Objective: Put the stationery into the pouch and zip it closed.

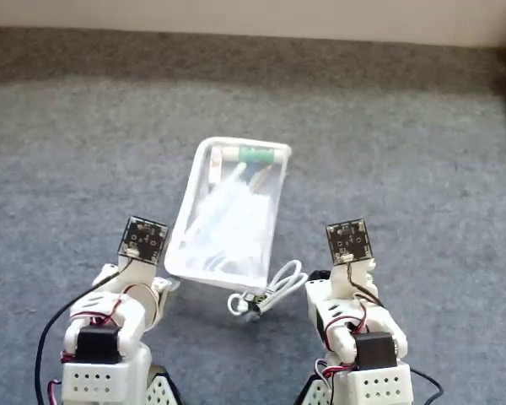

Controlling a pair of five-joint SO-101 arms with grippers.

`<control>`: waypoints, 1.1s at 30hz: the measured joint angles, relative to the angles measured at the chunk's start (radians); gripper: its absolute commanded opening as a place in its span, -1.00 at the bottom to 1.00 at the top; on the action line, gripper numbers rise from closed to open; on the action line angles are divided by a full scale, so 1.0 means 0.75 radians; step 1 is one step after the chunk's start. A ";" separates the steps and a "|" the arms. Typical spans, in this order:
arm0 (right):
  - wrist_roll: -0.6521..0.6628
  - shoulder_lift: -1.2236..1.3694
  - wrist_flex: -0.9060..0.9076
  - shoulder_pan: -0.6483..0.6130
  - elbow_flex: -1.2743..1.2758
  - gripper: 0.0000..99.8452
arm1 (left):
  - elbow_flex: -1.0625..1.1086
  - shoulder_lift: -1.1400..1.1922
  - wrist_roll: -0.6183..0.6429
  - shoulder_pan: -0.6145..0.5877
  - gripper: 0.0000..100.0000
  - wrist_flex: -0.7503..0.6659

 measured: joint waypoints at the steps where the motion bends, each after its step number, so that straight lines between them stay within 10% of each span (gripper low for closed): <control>1: 0.000 0.000 0.000 0.000 0.000 -0.99 | 0.014 0.000 0.000 -0.018 -0.51 0.000; 12: 0.000 0.000 0.102 0.000 0.000 -0.99 | 0.027 -0.004 0.000 -0.182 -0.53 0.035; 18: 0.000 0.000 0.115 0.000 0.000 -0.99 | 0.027 -0.004 0.000 -0.186 -1.00 0.102; 33: 0.000 0.000 0.115 0.000 0.000 -0.99 | 0.027 -0.004 0.004 -0.186 -0.90 0.102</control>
